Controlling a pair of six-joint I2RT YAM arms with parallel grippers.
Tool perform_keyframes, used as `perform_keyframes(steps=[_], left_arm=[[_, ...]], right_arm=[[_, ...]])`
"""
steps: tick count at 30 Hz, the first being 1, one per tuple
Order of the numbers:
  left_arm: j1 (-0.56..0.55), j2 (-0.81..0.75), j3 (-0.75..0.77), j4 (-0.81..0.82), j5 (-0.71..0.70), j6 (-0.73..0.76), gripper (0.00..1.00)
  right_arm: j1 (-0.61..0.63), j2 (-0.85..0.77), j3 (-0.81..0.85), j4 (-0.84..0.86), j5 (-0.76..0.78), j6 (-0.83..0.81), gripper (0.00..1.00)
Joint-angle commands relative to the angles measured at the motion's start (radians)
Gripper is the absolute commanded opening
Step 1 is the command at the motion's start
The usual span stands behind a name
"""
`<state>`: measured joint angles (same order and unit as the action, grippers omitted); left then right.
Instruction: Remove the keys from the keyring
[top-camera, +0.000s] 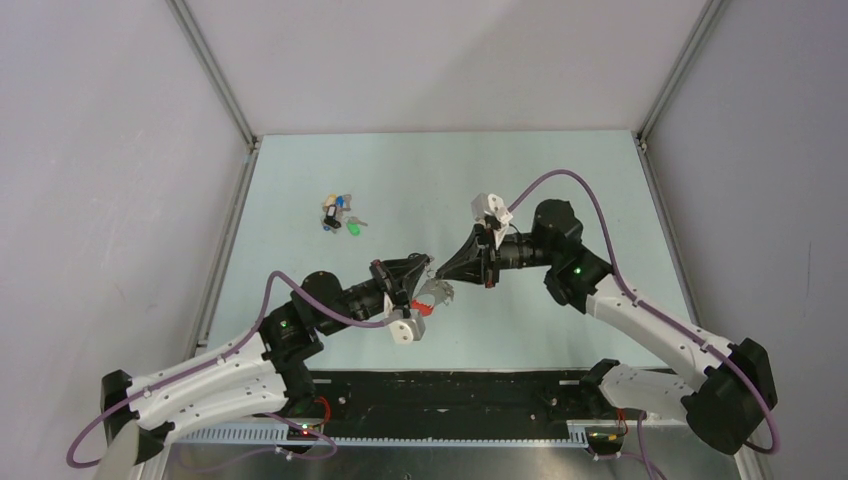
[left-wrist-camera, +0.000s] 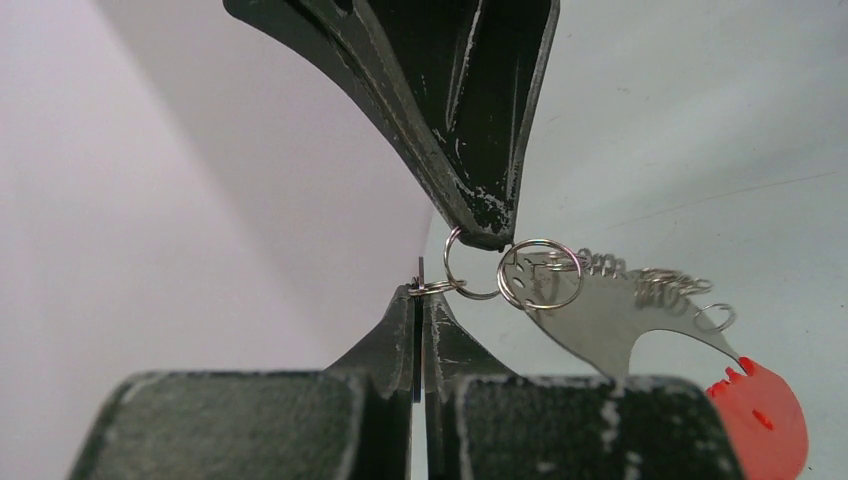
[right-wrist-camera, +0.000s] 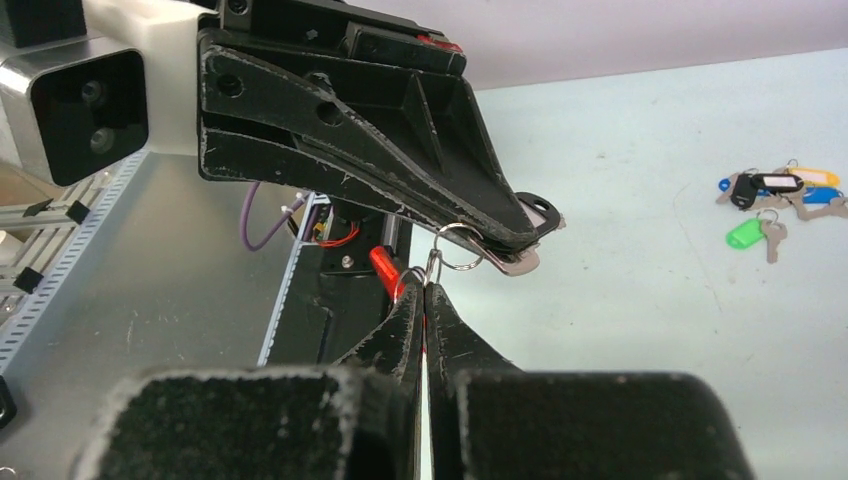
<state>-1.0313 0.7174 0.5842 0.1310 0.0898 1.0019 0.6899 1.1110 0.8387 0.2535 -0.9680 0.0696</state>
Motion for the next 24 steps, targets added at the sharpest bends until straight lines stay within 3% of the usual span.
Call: perform_keyframes(steps=[1, 14, 24], left_arm=[[0.009, -0.014, 0.03, 0.03, -0.005, -0.014, 0.0], [0.01, 0.019, 0.019, 0.027, 0.041, -0.003, 0.0], [0.009, 0.035, 0.041, 0.025, -0.017, -0.043, 0.0]], right_arm=[[-0.012, 0.023, 0.079, -0.094, -0.026, -0.022, 0.0], [0.036, 0.134, 0.183, -0.218, 0.046, -0.03, 0.0], [0.076, 0.181, 0.249, -0.402, 0.085, -0.142, 0.0]])
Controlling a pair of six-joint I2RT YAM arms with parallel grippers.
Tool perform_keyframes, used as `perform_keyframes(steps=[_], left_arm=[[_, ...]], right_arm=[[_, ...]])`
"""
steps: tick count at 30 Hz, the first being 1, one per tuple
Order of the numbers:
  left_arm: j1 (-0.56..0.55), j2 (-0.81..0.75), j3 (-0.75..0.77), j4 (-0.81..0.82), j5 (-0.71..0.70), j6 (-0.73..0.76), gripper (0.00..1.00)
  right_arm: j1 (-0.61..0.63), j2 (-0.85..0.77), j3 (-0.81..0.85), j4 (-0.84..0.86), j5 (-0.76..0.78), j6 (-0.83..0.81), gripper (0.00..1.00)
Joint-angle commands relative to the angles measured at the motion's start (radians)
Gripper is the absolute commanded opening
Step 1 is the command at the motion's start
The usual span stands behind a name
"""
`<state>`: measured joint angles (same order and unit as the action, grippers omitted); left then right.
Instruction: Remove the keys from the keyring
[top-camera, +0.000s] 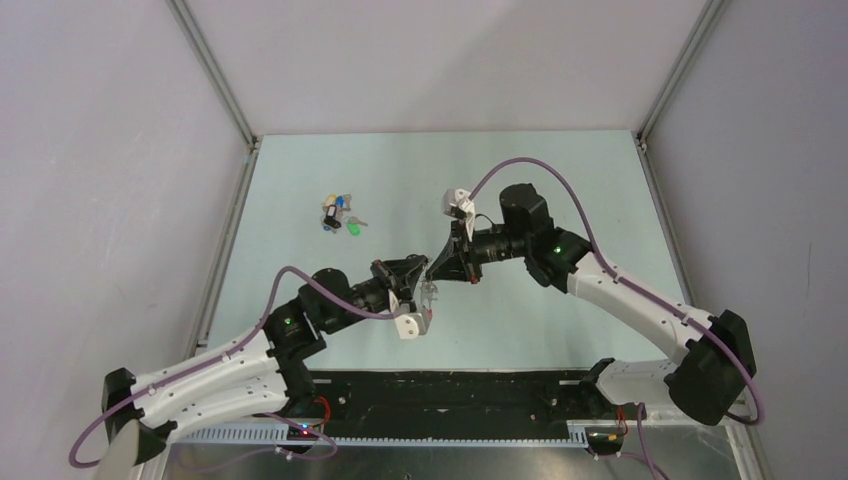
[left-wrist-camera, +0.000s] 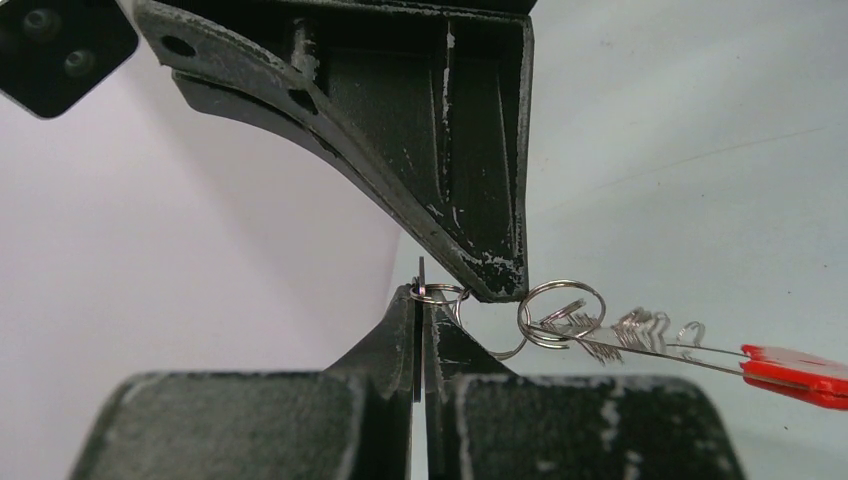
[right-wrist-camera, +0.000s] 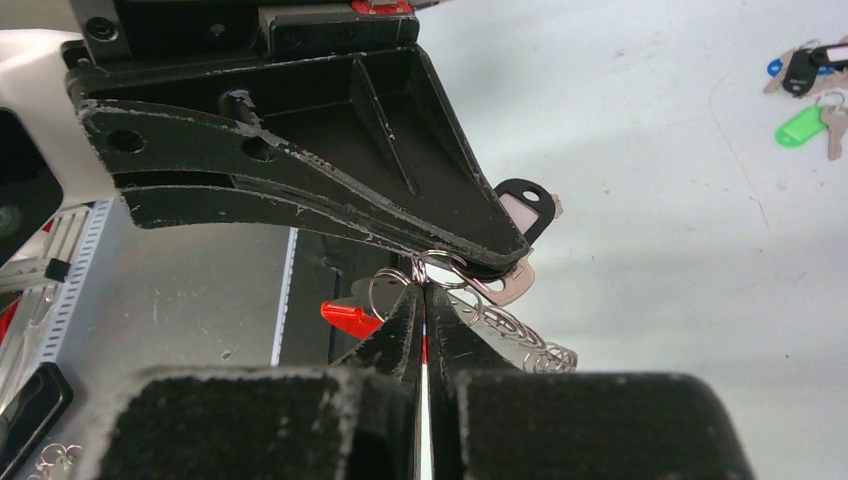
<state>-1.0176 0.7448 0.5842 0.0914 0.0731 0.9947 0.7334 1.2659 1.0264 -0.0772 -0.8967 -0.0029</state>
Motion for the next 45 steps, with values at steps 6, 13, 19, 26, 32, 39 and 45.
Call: perform_keyframes(steps=[6, 13, 19, 26, 32, 39, 45], left_arm=[[-0.004, 0.019, 0.055, 0.063, -0.054, -0.076, 0.0], [0.008, 0.048, 0.086, 0.061, -0.154, -0.136, 0.0], [0.023, 0.082, 0.111, 0.046, -0.196, -0.172, 0.0], [0.043, 0.134, 0.18, -0.028, -0.242, -0.275, 0.0], [0.052, 0.157, 0.231, -0.076, -0.249, -0.34, 0.0], [0.054, 0.176, 0.266, -0.129, -0.248, -0.384, 0.0], [0.054, 0.174, 0.27, -0.134, -0.244, -0.382, 0.0]], right_arm=[[0.034, 0.03, 0.071, -0.12, 0.123, -0.174, 0.17], [-0.025, -0.082, -0.031, -0.006, 0.318, -0.135, 0.45], [-0.065, -0.217, -0.154, 0.14, 0.352, -0.159, 0.48], [-0.046, -0.28, -0.264, 0.361, 0.306, -0.187, 0.47], [0.036, -0.235, -0.274, 0.429, 0.373, -0.253, 0.47], [0.106, -0.174, -0.308, 0.597, 0.496, -0.277, 0.47], [0.13, -0.152, -0.313, 0.641, 0.56, -0.283, 0.44]])
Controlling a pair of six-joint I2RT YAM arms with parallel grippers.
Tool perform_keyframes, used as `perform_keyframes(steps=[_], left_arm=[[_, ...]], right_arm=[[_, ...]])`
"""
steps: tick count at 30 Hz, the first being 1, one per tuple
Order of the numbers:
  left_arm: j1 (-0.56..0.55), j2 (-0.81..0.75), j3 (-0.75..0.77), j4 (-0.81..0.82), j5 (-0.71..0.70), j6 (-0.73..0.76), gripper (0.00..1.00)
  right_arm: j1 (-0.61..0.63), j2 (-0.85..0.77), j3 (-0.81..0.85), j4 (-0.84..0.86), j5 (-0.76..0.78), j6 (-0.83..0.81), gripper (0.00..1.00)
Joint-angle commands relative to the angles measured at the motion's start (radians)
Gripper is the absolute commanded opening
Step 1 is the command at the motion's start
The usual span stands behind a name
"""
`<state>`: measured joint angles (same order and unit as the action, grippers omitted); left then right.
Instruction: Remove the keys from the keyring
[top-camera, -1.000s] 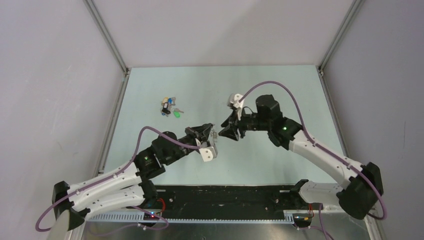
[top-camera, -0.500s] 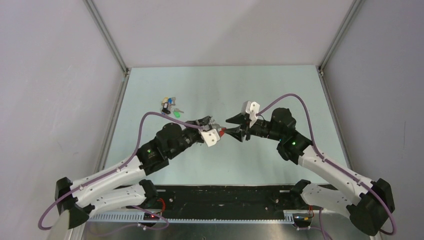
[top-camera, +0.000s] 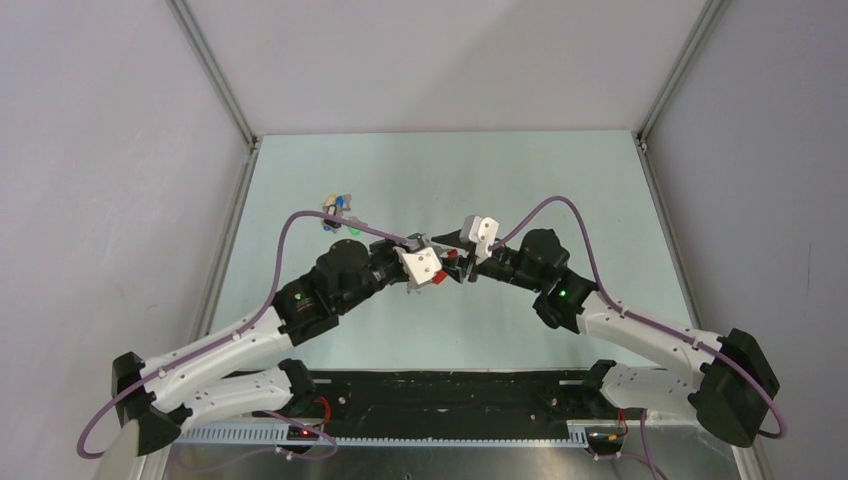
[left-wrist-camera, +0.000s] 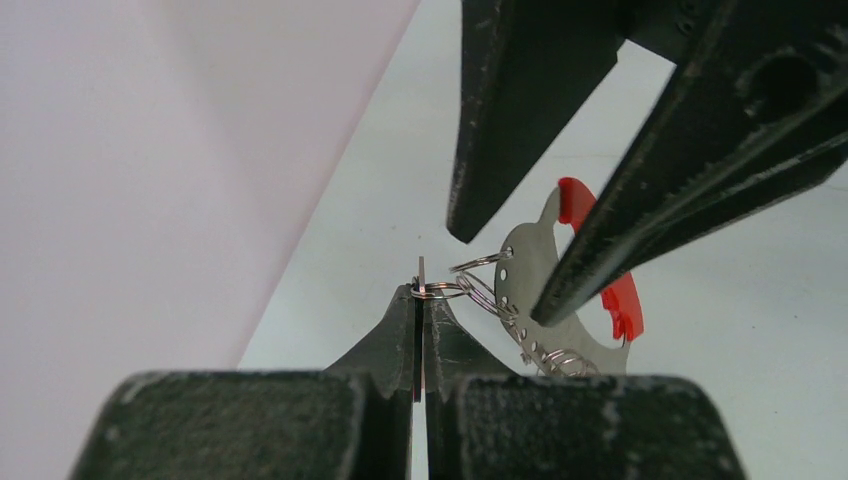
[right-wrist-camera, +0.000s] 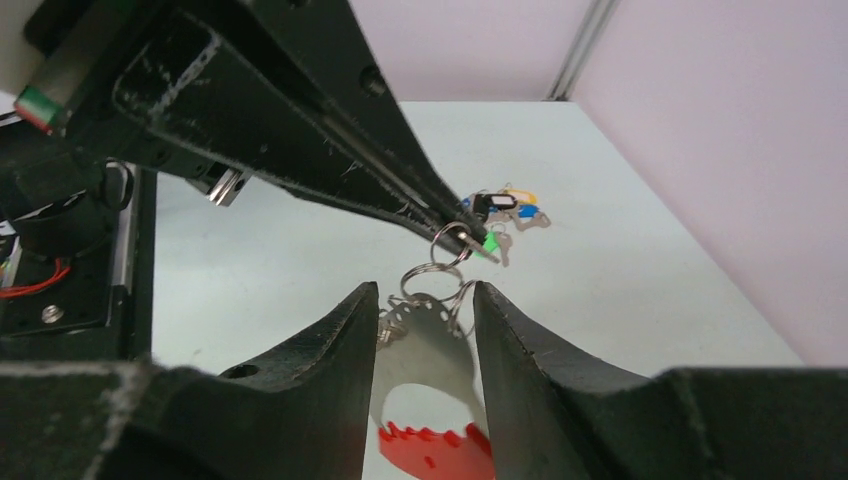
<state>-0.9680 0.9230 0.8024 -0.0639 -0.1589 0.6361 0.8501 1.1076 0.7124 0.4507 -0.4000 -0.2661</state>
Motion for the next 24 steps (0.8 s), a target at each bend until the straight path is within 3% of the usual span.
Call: perform_keyframes(steps=[1, 9, 16, 24], left_arm=[[0.005, -0.004, 0.053, 0.022, -0.011, -0.025, 0.0], [0.008, -0.004, 0.053, 0.021, -0.026, -0.022, 0.0], [0.023, 0.008, 0.06, 0.02, -0.062, -0.033, 0.0], [0.036, 0.015, 0.07, 0.011, -0.076, -0.044, 0.0]], right_arm=[[0.016, 0.012, 0.001, 0.119, 0.059, -0.018, 0.44], [0.018, 0.049, 0.002, 0.15, 0.043, 0.001, 0.4], [0.018, 0.006, 0.001, 0.112, 0.03, -0.011, 0.45], [0.023, 0.023, 0.002, 0.115, 0.011, -0.017, 0.4]])
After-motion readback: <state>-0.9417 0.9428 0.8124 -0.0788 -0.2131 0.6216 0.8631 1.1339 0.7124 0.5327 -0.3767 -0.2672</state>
